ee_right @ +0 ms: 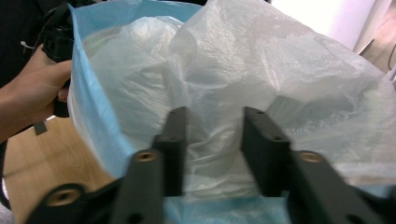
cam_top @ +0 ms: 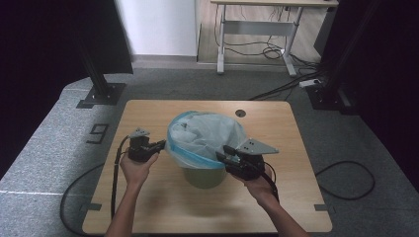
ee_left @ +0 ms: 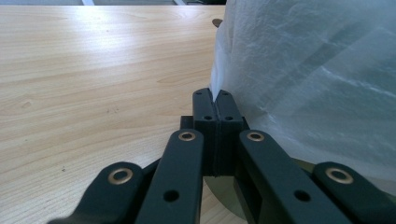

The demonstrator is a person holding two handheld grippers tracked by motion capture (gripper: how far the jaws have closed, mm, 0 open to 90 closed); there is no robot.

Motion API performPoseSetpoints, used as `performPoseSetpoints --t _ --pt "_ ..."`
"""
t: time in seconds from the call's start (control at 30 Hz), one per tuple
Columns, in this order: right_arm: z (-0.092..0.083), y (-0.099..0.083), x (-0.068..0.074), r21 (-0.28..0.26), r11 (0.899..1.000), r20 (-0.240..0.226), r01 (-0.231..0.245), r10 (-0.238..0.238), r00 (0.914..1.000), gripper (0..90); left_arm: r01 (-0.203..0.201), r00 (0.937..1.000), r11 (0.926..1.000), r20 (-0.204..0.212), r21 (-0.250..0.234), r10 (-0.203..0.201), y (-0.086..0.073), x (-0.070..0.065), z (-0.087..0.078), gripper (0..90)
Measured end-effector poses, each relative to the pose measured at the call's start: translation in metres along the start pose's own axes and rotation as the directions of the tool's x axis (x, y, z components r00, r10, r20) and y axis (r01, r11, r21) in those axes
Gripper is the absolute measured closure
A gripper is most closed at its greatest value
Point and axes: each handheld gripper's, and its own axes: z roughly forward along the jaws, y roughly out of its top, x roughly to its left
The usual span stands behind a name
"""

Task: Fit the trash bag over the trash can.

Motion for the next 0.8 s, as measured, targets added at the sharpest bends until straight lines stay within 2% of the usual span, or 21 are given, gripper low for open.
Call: performPoseSetpoints --t 0.1,0.2,0.4,0.6,0.73,0.8 --pt "-0.002 0.0 0.0 -0.01 1.0 0.005 0.018 -0.018 0.9998 79.6 0.002 1.0 1.0 -0.001 -0.002 -0.002 -0.001 -0.001 0.0 89.4" --pt "-0.005 -0.001 -0.001 -0.01 1.0 -0.021 0.021 -0.021 0.9996 87.9 0.002 1.0 1.0 -0.001 -0.002 -0.002 -0.001 -0.001 0.0 89.4" --pt "-0.02 -0.006 0.001 -0.039 0.999 -0.072 0.021 -0.023 0.9971 88.6 -0.001 1.0 1.0 0.0 -0.007 0.001 -0.002 0.0 -0.003 89.4" --pt "-0.036 -0.025 0.006 -0.049 0.999 -0.126 0.013 -0.019 0.9918 88.6 -0.001 1.0 1.0 0.003 -0.004 0.001 -0.003 0.0 -0.004 89.3" --pt "-0.039 -0.038 0.015 -0.058 0.996 -0.146 0.062 -0.07 0.9869 88.6 -0.005 1.0 1.0 0.002 0.007 0.005 -0.004 0.0 -0.001 89.3" --pt "-0.035 -0.044 0.018 -0.041 0.997 -0.164 0.064 -0.07 0.984 88.6 -0.002 1.0 0.9999 0.004 0.014 0.002 -0.005 0.001 0.001 89.4"
